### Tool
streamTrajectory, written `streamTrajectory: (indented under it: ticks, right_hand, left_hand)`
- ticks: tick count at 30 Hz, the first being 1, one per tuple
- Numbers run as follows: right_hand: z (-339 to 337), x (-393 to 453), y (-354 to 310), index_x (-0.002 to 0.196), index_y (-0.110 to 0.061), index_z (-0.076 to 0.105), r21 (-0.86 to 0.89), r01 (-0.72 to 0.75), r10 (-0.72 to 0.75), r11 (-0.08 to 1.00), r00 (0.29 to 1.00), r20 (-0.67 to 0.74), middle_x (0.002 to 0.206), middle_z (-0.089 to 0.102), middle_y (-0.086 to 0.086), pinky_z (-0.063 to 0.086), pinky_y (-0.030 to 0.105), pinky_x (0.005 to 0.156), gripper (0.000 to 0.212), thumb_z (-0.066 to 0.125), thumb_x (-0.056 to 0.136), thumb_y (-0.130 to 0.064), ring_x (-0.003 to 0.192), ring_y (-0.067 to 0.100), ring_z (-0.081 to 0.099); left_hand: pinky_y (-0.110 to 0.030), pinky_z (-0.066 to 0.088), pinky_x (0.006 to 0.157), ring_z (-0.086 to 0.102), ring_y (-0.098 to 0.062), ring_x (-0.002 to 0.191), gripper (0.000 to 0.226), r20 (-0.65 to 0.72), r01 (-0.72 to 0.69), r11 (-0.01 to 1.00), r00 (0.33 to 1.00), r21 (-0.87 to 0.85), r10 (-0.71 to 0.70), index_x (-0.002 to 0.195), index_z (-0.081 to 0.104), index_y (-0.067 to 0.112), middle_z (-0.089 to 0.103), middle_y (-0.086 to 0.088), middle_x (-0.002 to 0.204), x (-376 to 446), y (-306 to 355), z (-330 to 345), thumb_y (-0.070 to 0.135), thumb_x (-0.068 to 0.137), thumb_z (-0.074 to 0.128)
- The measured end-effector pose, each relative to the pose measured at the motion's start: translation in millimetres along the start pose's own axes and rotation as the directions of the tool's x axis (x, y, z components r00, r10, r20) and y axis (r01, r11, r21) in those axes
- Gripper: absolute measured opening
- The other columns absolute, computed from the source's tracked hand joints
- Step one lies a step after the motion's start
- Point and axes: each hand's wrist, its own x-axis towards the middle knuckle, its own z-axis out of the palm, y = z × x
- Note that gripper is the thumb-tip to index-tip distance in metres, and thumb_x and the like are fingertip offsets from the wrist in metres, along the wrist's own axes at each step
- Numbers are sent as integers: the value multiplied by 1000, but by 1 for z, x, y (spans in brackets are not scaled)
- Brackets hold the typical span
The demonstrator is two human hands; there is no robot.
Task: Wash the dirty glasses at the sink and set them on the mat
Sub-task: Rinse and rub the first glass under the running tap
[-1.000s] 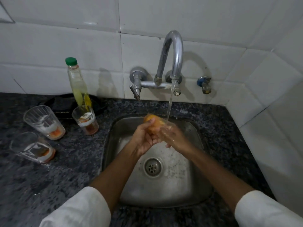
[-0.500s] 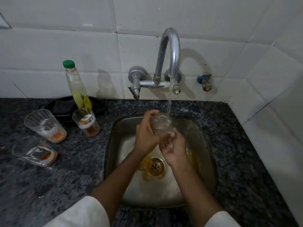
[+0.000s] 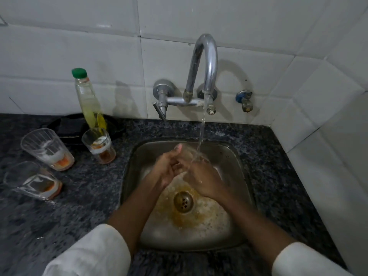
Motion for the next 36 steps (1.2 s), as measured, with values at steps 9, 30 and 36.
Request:
streamTrajectory:
  ticks: [9,30,36]
  right_hand:
    - [-7,7,-21,108,-18,67,281,-96,122,955,990,-75,110,70,13,55,43,72,21,52,94,-21,102,31,67]
    - [-17,-5,-13,87,-11,56,-357,-39,88,933,989,122,95,63,8,41,33,65,14,50,90,-23,93,27,63]
    - [-22,4,-12,114,-13,67,281,-49,79,959,992,-98,101,71,9,49,28,64,23,53,96,-17,79,18,63]
  left_hand:
    - [-32,58,66,68,-24,82,44,160,14,979,987,-206,20,112,65,4,70,-14,95,0,-11,0,44,96,55]
    - [-34,56,76,65,-26,87,60,90,58,989,994,133,-70,114,67,1,69,-18,101,5,-2,-4,54,87,64]
    - [-31,55,63,66,-22,74,37,173,3,969,984,-246,41,100,66,0,68,-17,89,7,-15,-7,36,96,57]
